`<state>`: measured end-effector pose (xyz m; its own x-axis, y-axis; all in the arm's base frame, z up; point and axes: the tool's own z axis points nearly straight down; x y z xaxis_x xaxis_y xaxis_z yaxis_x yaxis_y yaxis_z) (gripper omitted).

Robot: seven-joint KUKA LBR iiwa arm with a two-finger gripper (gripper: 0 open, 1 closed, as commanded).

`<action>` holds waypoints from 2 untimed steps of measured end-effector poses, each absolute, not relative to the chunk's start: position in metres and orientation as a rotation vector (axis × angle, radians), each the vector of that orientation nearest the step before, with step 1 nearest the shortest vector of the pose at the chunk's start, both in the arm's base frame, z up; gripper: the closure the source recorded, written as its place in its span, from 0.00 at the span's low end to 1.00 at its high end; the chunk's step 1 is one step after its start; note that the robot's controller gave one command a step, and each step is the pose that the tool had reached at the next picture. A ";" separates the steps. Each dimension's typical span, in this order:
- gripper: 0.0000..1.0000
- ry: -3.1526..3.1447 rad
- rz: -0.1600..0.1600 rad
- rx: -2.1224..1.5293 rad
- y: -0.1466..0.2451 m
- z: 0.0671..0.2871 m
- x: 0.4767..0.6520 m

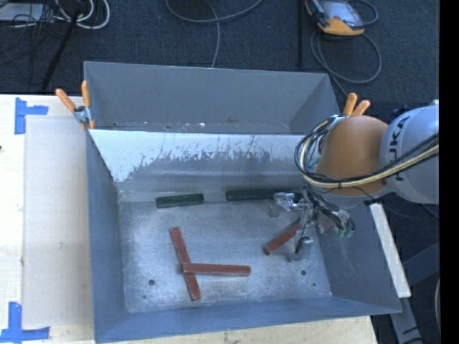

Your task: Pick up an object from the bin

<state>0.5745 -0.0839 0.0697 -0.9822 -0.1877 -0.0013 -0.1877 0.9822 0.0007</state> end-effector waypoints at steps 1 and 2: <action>1.00 3.127 0.002 -0.294 -0.084 0.070 0.574; 0.00 3.127 0.002 -0.293 -0.084 0.070 0.574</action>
Offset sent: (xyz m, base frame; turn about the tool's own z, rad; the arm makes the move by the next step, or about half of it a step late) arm 0.0000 0.0000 0.0000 0.0000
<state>0.5744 -0.0839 0.0697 -0.9826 -0.1860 -0.0012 -0.1860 0.9826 0.0009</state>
